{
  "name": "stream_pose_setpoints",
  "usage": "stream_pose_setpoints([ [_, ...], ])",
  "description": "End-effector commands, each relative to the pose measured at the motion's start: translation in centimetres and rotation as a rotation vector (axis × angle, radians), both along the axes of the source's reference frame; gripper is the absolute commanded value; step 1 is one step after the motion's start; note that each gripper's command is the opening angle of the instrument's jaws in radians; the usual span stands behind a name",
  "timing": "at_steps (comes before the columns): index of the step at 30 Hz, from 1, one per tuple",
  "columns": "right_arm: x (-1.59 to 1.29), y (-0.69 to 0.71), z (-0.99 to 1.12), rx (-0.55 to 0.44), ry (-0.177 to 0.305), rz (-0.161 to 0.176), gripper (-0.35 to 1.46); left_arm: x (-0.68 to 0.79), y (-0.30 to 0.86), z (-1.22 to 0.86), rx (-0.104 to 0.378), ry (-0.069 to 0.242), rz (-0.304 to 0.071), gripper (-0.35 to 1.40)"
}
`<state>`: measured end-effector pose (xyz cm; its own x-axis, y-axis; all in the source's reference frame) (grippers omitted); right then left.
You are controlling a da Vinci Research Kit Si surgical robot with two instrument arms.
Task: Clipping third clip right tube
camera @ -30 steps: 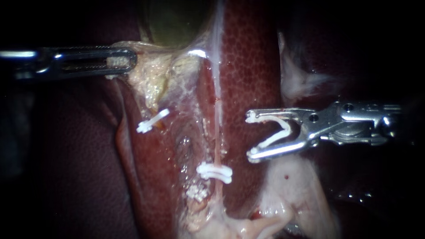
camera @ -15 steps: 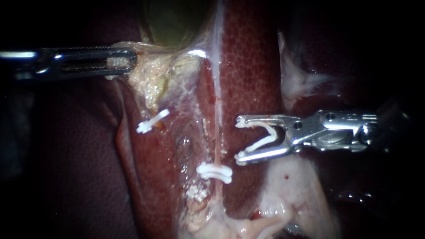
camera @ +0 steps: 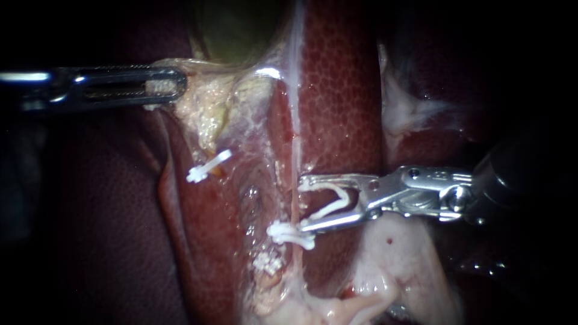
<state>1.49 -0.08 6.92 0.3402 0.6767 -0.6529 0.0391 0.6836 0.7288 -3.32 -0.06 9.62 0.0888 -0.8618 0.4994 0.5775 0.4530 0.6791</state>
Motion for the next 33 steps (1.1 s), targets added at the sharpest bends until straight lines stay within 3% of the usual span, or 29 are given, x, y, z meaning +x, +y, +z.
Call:
stream_pose_setpoints([
  [1,0.02,-0.01,0.0,0.008,0.002,-0.003,0.58,0.0,0.0,0.0,0.0,0.0,0.0,-0.35],
  [11,0.22,0.01,0.08,0.098,0.025,0.023,0.56,-0.03,-0.03,-0.02,-0.002,0.004,-0.005,-0.35],
  [33,0.41,-0.02,0.19,0.187,0.014,0.047,0.47,-0.05,-0.03,-0.02,-0.002,0.005,-0.006,-0.35],
])
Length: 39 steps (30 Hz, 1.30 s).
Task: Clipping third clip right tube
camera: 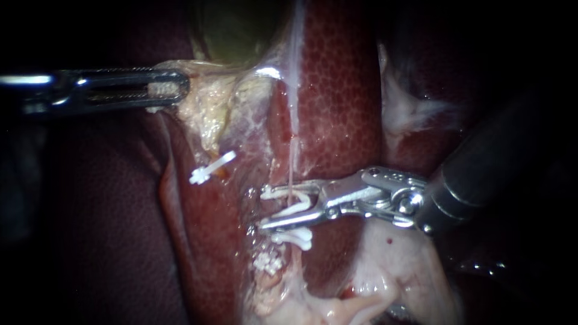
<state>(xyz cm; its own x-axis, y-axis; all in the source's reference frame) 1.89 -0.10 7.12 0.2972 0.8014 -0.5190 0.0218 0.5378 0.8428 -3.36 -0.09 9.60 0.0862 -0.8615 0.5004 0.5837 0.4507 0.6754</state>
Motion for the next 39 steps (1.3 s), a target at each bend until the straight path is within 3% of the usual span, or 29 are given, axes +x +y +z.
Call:
stream_pose_setpoints([
  [1,0.0,0.0,0.0,0.001,-0.001,0.001,0.46,0.0,0.0,0.0,0.0,0.0,0.0,-0.35],
  [10,-0.06,0.02,0.04,0.017,-0.004,0.002,0.3,0.0,0.0,0.0,0.0,0.0,0.0,-0.35],
  [17,-0.11,0.02,0.04,0.045,-0.01,0.003,0.02,0.0,0.0,0.0,0.0,0.0,0.0,-0.35],
  [21,-0.15,0.03,0.06,0.063,-0.012,0.002,-0.26,0.0,0.0,0.0,0.0,0.0,0.0,-0.35],
  [24,-0.17,0.03,0.07,0.069,-0.013,0.002,-0.35,0.0,0.0,0.0,0.0,0.0,0.0,-0.35],
  [30,-0.19,0.04,0.07,0.093,-0.012,0.001,-0.35,0.0,0.0,0.0,0.0,0.0,0.0,-0.35],
  [39,-0.22,0.07,0.08,0.121,0.001,-0.027,-0.35,0.0,0.0,0.0,0.0,0.0,0.0,-0.35],
])
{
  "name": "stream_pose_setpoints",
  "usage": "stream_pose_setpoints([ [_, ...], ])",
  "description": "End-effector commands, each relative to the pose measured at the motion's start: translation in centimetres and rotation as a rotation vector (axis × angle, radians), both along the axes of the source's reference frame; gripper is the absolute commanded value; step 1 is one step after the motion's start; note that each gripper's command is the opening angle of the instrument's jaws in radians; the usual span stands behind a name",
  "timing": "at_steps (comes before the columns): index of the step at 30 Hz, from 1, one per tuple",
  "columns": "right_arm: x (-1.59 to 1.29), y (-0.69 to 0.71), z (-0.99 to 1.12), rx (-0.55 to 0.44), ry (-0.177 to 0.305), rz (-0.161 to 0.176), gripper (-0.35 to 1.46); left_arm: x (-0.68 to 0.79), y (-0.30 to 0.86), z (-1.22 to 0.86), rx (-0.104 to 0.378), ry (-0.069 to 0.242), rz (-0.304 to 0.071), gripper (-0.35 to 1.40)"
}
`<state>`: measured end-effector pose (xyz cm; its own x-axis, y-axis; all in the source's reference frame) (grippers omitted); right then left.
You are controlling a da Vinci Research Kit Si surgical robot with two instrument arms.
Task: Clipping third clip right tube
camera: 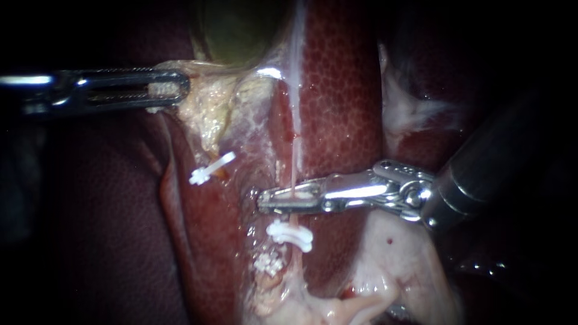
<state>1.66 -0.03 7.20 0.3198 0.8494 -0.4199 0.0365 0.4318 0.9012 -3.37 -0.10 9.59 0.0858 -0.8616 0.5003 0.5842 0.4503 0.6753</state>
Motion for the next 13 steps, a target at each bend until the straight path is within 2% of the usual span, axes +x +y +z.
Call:
stream_pose_setpoints([
  [1,0.0,0.0,0.0,-0.001,0.001,-0.001,-0.35,0.0,0.0,0.0,0.0,0.0,0.0,-0.35],
  [13,-0.01,-0.01,0.01,0.015,-0.002,-0.002,-0.35,0.0,0.0,0.0,0.0,0.0,0.0,-0.35],
])
